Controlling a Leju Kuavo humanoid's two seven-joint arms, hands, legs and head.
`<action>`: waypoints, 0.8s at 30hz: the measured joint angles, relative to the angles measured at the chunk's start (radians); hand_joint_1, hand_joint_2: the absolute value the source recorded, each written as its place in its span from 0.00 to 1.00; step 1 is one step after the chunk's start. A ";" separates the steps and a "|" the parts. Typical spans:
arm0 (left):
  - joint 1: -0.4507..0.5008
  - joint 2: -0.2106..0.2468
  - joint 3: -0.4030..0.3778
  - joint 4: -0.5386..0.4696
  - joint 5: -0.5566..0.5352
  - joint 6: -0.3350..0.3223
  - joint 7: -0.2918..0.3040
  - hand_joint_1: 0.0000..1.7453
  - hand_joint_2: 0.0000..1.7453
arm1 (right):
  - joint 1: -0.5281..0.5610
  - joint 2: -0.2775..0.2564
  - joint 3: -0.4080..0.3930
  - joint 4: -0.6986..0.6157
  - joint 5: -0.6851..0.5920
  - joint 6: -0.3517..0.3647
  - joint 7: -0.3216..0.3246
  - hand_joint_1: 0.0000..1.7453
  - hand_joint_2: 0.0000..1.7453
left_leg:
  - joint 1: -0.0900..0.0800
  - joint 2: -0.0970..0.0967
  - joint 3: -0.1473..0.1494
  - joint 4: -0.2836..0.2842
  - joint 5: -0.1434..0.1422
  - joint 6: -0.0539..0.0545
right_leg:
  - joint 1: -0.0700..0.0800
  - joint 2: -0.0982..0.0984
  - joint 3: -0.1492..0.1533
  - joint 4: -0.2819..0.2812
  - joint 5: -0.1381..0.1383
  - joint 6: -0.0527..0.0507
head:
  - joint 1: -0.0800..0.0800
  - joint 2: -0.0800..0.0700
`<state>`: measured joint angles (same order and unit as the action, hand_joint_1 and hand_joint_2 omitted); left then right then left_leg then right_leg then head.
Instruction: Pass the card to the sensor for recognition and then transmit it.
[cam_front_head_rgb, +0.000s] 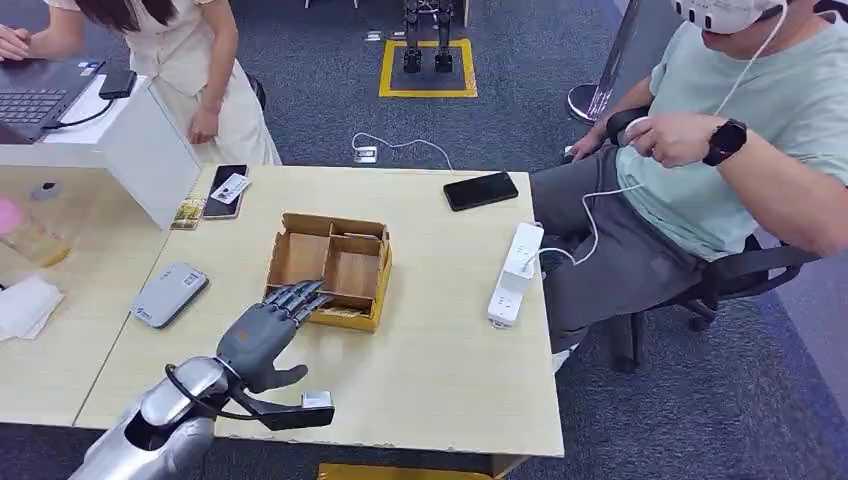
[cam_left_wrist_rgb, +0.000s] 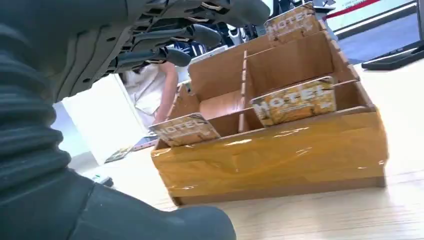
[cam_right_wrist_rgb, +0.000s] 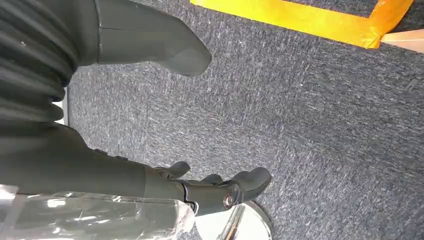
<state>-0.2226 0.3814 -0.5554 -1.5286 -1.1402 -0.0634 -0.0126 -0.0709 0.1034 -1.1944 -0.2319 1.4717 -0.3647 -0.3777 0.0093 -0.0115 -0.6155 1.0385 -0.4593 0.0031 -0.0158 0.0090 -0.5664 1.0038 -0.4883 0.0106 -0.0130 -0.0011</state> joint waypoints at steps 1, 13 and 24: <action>-0.002 -0.007 -0.003 0.005 -0.004 0.003 0.003 0.00 1.00 | 0.000 0.000 0.000 0.000 0.000 0.000 0.000 0.00 1.00 | 0.000 0.000 0.000 0.000 0.000 0.000 | 0.000 0.000 0.000 0.000 0.000 0.000 | 0.000 0.000; -0.046 -0.093 -0.023 0.073 -0.047 0.032 0.027 0.00 1.00 | -0.003 0.000 -0.004 0.000 0.000 0.000 -0.001 0.00 1.00 | 0.000 0.000 0.000 0.000 0.000 0.000 | 0.000 0.000 0.000 0.000 0.000 0.000 | 0.000 0.000; -0.071 -0.172 -0.024 0.148 -0.098 0.066 0.064 0.00 1.00 | -0.004 0.000 -0.004 0.000 0.000 0.000 0.003 0.00 1.00 | 0.000 0.000 0.000 0.000 0.000 0.000 | 0.000 0.000 0.000 0.000 0.000 0.000 | 0.000 0.000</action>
<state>-0.2935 0.2098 -0.5791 -1.3805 -1.2383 0.0023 0.0519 -0.0751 0.1034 -1.1982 -0.2319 1.4721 -0.3643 -0.3742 0.0092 -0.0115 -0.6155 1.0388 -0.4594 0.0032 -0.0158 0.0090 -0.5666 1.0037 -0.4881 0.0107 -0.0130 -0.0011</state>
